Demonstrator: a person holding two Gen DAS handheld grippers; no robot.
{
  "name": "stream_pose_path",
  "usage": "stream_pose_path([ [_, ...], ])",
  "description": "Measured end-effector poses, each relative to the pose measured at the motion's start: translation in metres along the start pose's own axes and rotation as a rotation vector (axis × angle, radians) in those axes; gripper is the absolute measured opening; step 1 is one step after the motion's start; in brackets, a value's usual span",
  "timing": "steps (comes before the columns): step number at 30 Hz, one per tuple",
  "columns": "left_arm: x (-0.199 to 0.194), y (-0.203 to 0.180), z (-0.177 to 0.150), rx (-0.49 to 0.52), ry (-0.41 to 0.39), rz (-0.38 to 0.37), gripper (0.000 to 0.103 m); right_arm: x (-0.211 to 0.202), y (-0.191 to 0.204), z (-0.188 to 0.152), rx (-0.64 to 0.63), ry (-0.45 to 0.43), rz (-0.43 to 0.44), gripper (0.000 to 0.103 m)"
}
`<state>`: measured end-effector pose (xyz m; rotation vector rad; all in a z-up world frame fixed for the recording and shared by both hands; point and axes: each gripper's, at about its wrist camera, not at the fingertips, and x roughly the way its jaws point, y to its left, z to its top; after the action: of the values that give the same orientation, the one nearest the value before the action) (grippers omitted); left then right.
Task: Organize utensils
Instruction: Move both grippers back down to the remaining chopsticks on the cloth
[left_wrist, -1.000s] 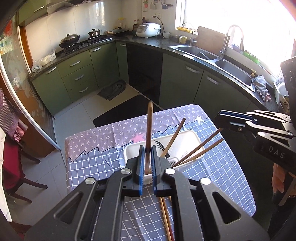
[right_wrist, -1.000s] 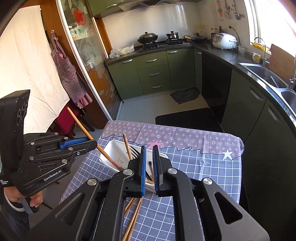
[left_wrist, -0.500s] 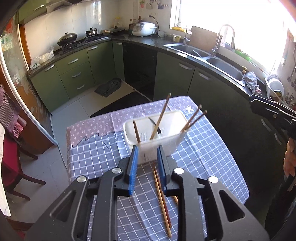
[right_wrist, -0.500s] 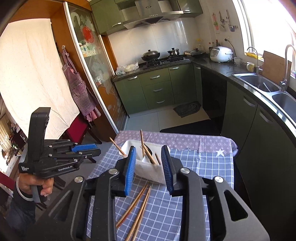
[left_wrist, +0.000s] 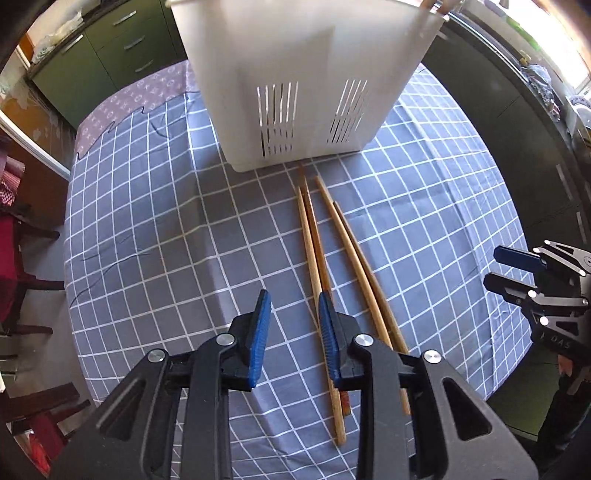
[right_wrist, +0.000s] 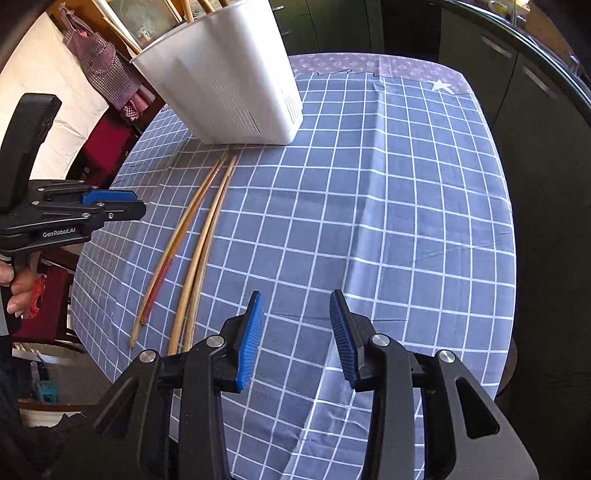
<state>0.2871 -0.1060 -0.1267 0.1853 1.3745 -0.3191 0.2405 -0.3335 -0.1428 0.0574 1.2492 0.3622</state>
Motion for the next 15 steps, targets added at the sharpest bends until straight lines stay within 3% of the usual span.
stream_pose_path([
  [15, 0.039, -0.016, 0.012, 0.013, 0.08, 0.038, 0.018, 0.011, -0.004, -0.002, 0.009, 0.012, 0.049, 0.038],
])
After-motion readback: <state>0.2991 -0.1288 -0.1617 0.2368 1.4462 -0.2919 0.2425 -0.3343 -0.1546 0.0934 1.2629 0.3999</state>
